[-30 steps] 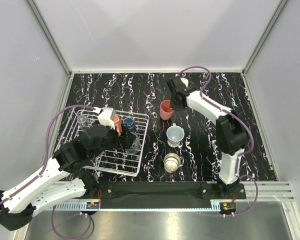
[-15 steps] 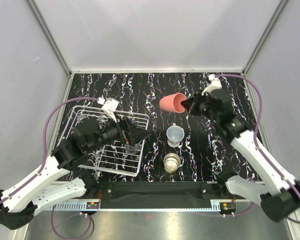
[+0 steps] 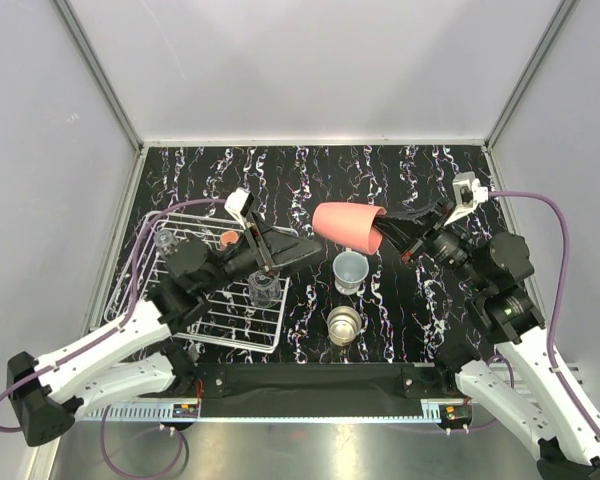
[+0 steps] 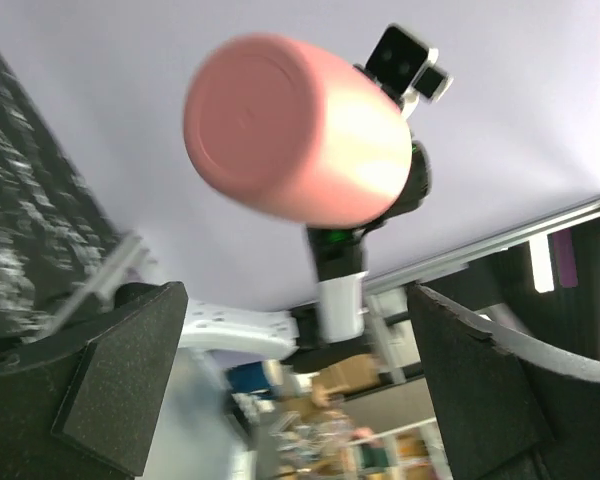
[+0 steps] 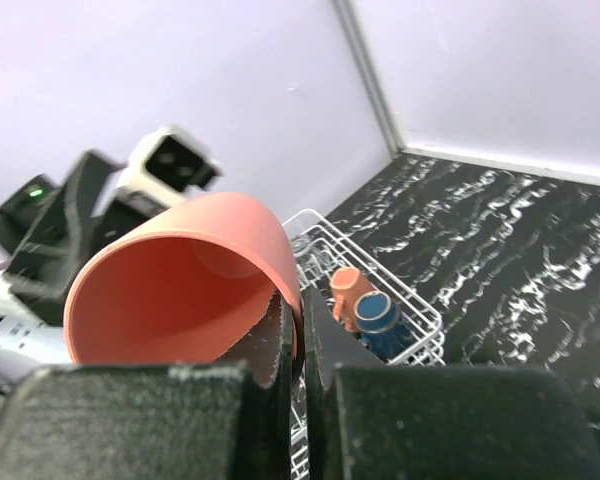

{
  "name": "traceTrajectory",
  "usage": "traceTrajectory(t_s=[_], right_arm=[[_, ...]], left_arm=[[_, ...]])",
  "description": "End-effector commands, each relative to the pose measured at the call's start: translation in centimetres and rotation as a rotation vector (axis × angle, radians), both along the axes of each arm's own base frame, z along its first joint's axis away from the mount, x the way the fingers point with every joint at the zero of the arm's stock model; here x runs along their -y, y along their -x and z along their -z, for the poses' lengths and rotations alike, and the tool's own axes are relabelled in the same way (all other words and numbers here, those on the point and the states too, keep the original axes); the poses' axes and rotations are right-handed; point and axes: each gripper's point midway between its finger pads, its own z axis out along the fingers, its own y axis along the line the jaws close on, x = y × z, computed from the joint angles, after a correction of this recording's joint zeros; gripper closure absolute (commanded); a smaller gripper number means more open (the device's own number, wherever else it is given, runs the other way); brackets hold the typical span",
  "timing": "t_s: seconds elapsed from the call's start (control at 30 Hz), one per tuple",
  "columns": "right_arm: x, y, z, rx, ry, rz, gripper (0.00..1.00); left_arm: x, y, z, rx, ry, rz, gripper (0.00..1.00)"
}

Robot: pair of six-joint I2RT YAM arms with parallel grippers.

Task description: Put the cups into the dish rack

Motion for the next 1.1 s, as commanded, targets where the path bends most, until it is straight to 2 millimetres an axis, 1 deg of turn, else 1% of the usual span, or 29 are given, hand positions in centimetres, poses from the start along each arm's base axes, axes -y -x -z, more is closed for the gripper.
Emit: traceTrajectory(t_s=[0.0, 0.07, 0.1, 0.17, 0.33, 0.4, 0.47, 0.6, 0.73, 0.83, 0.93, 0.97, 1.07], right_arm=[[-0.9, 1.7, -2.3, 0.127, -0.045, -0.105, 1.0], [-1.4, 2.1, -2.2, 0.145, -0.041, -0.145, 1.0], [-1.6, 2.0, -2.1, 0.139, -0.04, -0.155, 1.0], [-2.0, 2.4, -2.0, 0.152, -0.04, -0.192, 1.0], [-2.2, 2.7, -1.9, 0.16, -0.04, -0.217, 1.0], [-2.3, 2.7, -1.6, 0.151, -0.038, -0.22, 1.0], [-2.5, 2.9, -1.7, 0.158, -0.041, -0.242, 1.0], [-2.7, 3.3, -1.9, 0.16, -0.046, -0.272, 1.0], [-2.9, 3.4, -1.5, 0.152, -0.026, -0.286, 1.0], [-2.7, 3.1, -1.1, 0.145, -0.018, -0.264, 1.0], [-2.6, 3.2, -1.2, 0.149, -0.011, -0.258, 1.0], [-2.6, 3.2, -1.4, 0.153, -0.009, -0.255, 1.0], [-2.4, 2.9, -1.1, 0.146, 0.0, -0.235, 1.0]], left_arm=[[-0.6, 1.1, -5.1, -0.073, 0.253, 0.099, 0.01], [-0.8, 0.6, -5.9, -0.069, 0.317, 0.086, 0.01], [-0.9, 0.4, -6.2, -0.08, 0.339, 0.08, 0.01], [-1.3, -0.1, -6.8, -0.063, 0.363, 0.045, 0.01], [-1.6, -0.6, -7.1, -0.042, 0.371, -0.002, 0.01], [-1.2, -0.6, -7.0, -0.041, 0.36, 0.014, 0.01], [-0.8, -0.5, -7.0, -0.037, 0.346, 0.032, 0.01], [0.2, -0.6, -5.8, -0.062, 0.325, 0.065, 0.01], [0.3, -0.7, -5.6, -0.07, 0.332, 0.072, 0.02], [0.2, -0.5, -5.8, -0.058, 0.33, 0.077, 0.05], [0.2, -0.4, -5.8, -0.049, 0.322, 0.073, 0.08], [0.1, -0.3, -5.8, -0.044, 0.321, 0.071, 0.11], [0.0, 0.0, -5.8, -0.026, 0.326, 0.082, 0.15]])
